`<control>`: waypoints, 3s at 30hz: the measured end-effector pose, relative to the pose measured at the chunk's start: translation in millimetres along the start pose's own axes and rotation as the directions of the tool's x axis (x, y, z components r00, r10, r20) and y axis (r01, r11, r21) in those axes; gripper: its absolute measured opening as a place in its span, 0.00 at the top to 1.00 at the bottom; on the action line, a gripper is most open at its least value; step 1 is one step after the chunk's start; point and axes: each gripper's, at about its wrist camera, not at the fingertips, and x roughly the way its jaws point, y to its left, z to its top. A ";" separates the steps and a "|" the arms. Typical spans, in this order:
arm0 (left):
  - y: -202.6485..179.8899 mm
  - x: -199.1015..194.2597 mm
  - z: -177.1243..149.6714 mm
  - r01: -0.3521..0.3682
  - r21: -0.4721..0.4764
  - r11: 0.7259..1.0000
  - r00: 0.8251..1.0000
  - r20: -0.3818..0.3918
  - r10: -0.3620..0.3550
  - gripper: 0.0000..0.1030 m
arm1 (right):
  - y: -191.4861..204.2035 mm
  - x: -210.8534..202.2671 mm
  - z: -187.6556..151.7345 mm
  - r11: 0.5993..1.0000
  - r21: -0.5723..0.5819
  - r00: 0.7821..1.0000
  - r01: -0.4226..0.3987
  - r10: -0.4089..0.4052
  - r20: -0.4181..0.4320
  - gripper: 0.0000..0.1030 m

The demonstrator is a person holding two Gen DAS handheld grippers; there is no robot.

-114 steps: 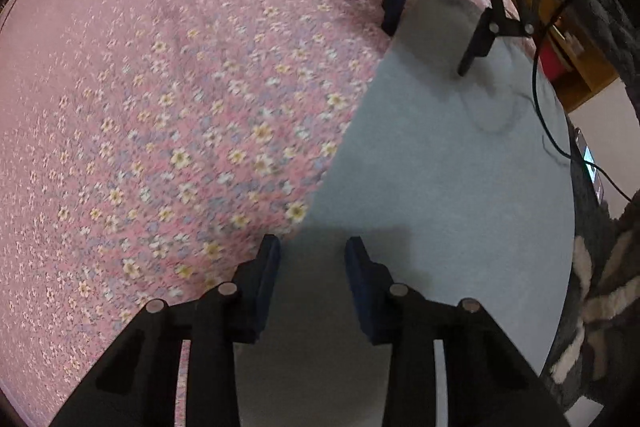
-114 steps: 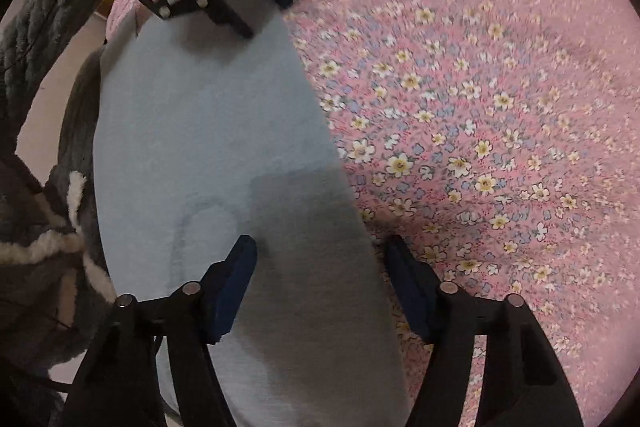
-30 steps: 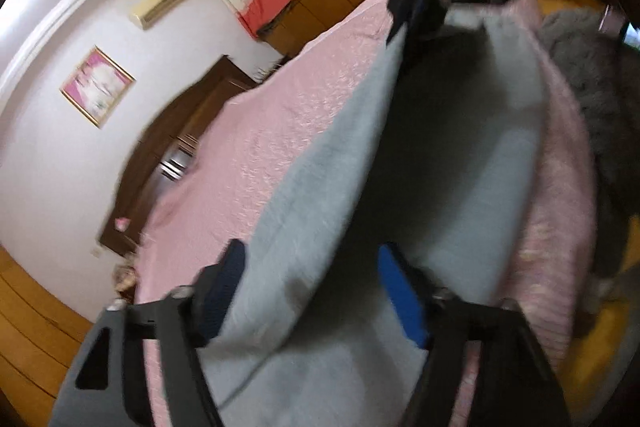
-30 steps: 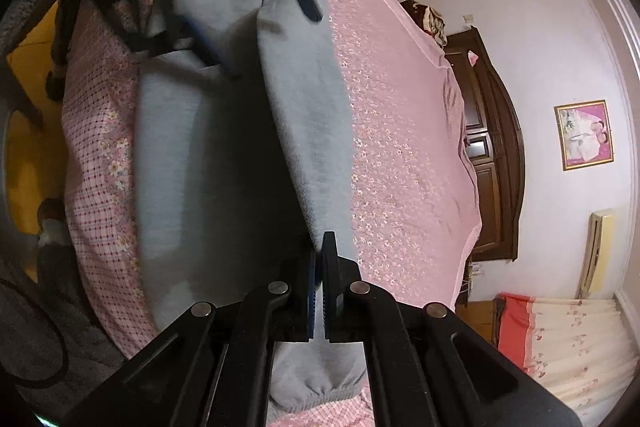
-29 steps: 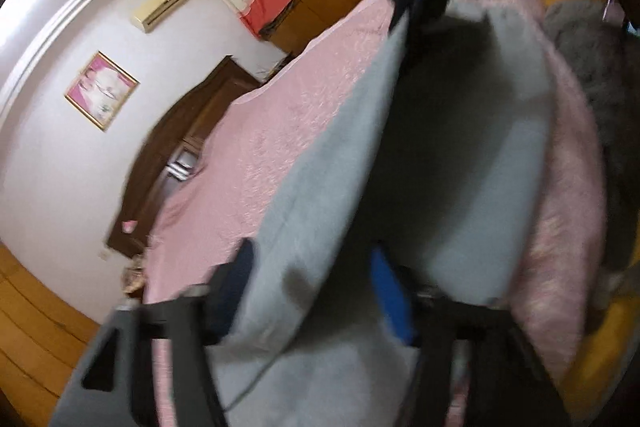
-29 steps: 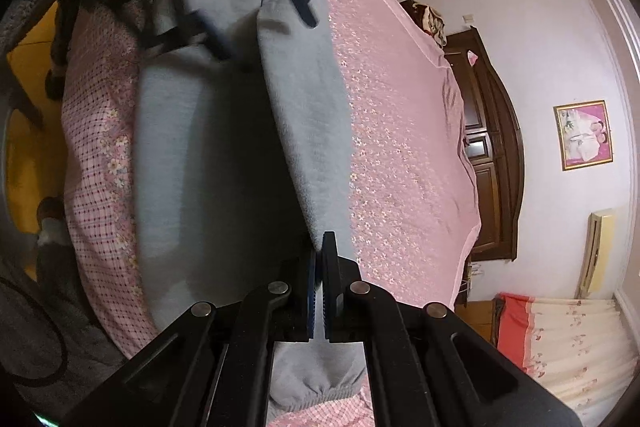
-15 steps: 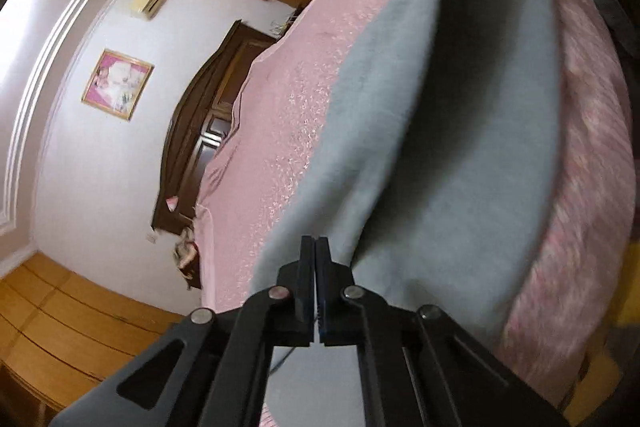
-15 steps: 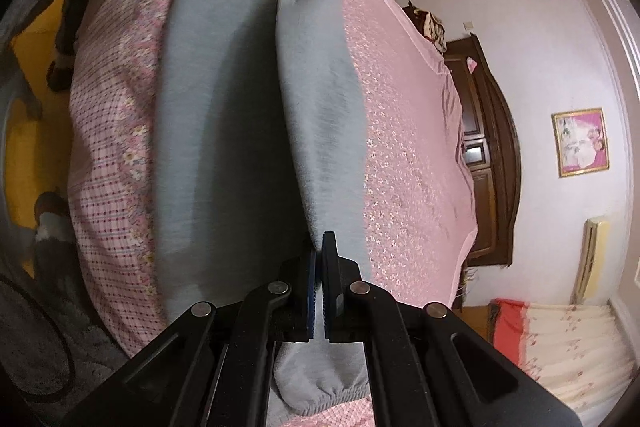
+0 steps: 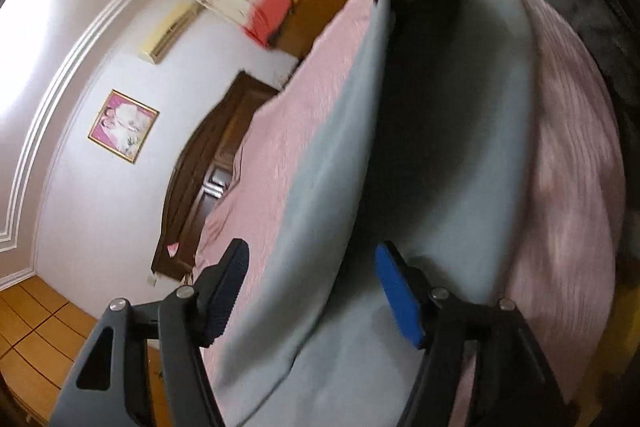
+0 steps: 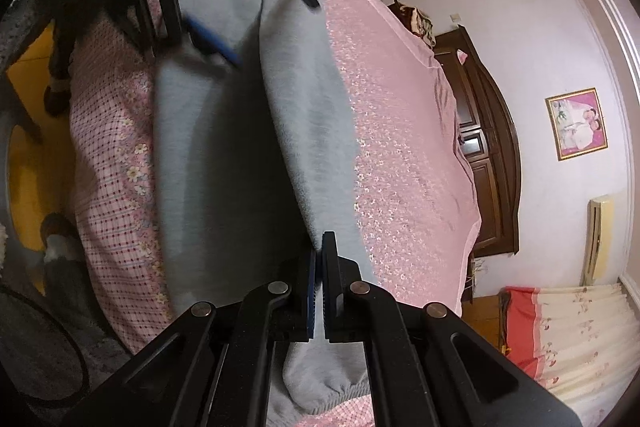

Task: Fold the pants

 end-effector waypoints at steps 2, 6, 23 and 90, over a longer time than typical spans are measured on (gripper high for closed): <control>0.2 14.7 7.9 -0.018 -0.010 1.000 1.000 0.001 0.018 0.43 | -0.4 -0.1 -1.9 1.000 -0.001 1.000 0.000 0.000 -0.001 0.97; 6.9 28.2 2.5 -0.079 0.026 0.997 0.995 -0.051 0.081 0.66 | -4.4 1.5 -3.8 1.000 0.028 1.000 -0.002 0.002 0.004 0.97; 30.7 30.5 -32.1 -0.139 0.093 0.986 0.981 -0.125 0.150 0.97 | 0.7 7.3 -4.2 1.000 0.025 1.000 -0.010 0.010 -0.002 0.97; 144.8 170.3 22.3 -0.216 0.294 0.931 0.951 -0.151 0.268 0.98 | -96.4 112.3 -8.9 0.861 -0.271 0.890 0.430 -0.455 -0.036 0.97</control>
